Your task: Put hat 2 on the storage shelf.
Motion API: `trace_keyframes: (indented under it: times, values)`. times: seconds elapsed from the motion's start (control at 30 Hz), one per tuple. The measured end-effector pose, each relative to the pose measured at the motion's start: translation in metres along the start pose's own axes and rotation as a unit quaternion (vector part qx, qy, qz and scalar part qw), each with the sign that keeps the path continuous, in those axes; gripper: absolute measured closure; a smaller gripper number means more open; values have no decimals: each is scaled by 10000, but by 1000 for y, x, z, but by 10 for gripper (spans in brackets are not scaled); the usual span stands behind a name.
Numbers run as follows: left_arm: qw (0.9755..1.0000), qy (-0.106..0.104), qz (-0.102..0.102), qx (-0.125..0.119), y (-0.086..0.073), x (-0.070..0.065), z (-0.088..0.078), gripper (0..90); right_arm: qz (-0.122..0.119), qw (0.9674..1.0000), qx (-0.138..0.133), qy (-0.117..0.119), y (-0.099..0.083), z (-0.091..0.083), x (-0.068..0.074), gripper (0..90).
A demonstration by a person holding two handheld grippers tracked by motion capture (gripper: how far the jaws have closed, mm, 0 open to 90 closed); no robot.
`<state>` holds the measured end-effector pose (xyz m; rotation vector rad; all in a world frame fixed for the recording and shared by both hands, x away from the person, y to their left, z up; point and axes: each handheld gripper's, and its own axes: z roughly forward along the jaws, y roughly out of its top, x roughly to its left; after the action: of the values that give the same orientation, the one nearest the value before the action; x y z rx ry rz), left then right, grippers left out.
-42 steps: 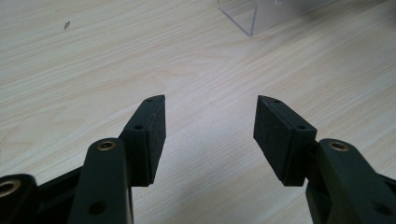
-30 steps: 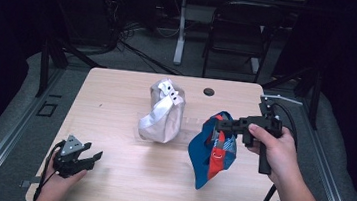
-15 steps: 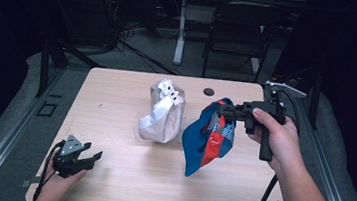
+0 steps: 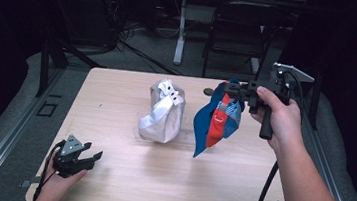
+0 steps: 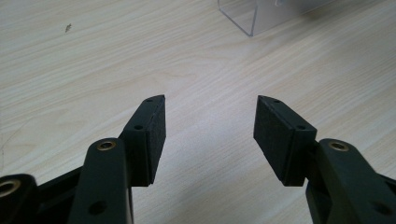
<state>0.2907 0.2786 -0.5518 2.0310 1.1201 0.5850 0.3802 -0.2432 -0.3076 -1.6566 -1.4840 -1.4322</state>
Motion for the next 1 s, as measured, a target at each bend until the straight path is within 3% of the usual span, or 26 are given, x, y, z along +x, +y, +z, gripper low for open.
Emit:
trace_keyframes:
  times: [0.37,0.43,0.57,0.63,1.0]
  values:
    - [10000,-6,31,0,0,1,1,445,-95,9994,-65,-333,26,14,7,801]
    - [10000,0,12,-8,0,1,1,445,-95,9986,-91,-503,32,19,4,837]
    - [10000,-34,35,40,0,1,1,445,-13,9983,-17,-584,37,27,-7,893]
    - [10000,-36,31,43,0,1,1,445,-8,9984,-178,-535,39,29,-8,893]
    - [10000,-40,32,69,0,1,2,445,-24,9982,-441,-406,49,34,-4,877]
